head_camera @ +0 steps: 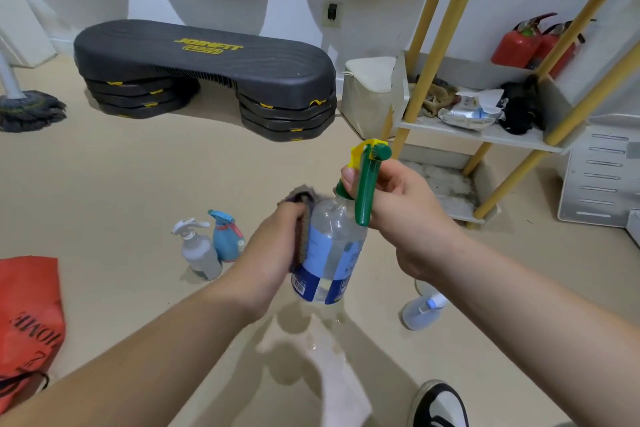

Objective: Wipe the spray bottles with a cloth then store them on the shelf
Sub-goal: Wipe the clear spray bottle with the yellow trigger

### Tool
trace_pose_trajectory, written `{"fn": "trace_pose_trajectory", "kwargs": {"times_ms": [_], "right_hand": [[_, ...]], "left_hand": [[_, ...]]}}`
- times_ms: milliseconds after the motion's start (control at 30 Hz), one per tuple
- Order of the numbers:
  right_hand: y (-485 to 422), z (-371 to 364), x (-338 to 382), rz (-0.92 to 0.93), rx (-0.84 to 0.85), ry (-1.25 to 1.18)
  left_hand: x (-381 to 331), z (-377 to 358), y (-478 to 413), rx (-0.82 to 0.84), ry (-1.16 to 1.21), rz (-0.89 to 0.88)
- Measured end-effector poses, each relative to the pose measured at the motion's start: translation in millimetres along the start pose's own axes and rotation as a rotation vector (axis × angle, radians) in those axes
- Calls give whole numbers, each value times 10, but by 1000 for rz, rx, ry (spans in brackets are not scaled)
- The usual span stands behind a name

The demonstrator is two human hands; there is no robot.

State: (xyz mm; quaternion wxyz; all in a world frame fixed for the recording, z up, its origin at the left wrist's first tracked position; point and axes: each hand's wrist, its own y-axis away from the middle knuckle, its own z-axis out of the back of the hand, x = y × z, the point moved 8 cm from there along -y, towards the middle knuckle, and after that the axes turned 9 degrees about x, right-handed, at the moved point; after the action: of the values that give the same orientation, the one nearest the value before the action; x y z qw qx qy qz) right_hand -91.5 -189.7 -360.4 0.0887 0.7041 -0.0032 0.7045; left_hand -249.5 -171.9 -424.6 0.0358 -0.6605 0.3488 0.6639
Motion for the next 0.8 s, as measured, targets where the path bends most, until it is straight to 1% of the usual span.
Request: {"fn": "trace_pose_trajectory", "kwargs": {"times_ms": [33, 67, 100, 133, 167, 200, 233, 267, 300, 333, 367, 400, 467, 500, 533, 567, 600, 633, 700, 800], "right_hand": [[0, 12, 11, 1, 3, 1], [0, 20, 3, -7, 8, 2], [0, 22, -28, -25, 11, 3], [-1, 19, -67, -44, 12, -2], [0, 15, -100, -58, 8, -12], [-4, 9, -128, -65, 2, -22], [-5, -1, -136, -67, -3, -29], [-7, -12, -139, -65, -11, -30], [-7, -16, -127, -61, -25, -27], [-12, -12, -112, -53, -48, -21], [-15, 3, -88, -40, -81, -9], [-17, 28, -62, -22, -116, 10], [-13, 88, -19, 3, -181, 25], [-4, 126, -6, -1, -213, 16], [0, 171, -13, -16, -245, -1], [6, 214, -30, -45, -273, -22], [3, 244, -63, -78, -292, -49], [1, 259, -95, -112, -299, -83], [-3, 244, -147, -154, -289, -123], [-15, 129, -128, -125, -216, -56]], "left_hand": [[99, 21, -22, -23, 97, 92], [143, 7, -3, -55, 124, 139], [143, -20, 29, -85, 91, 126], [79, -58, 68, -123, 16, 33], [-32, -114, 117, -150, -106, -136], [-146, -193, 187, -150, -265, -334], [-221, -295, 272, -122, -462, -483], [-274, -371, 319, -99, -640, -579], [-303, -387, 301, -70, -736, -621], [-303, -353, 238, -48, -738, -621], [-309, -288, 189, -48, -647, -581], [-259, -183, 117, -64, -477, -469], [69, -21, 8, -125, -90, -107], [299, -36, -6, -107, 87, 74], [468, -97, 20, -97, 203, 199], [553, -175, 55, -92, 254, 248], [578, -221, 40, -105, 265, 226], [576, -206, 18, -160, 228, 179], [452, -143, -13, -247, 106, 26], [127, -212, 107, -219, -305, -307]]}}
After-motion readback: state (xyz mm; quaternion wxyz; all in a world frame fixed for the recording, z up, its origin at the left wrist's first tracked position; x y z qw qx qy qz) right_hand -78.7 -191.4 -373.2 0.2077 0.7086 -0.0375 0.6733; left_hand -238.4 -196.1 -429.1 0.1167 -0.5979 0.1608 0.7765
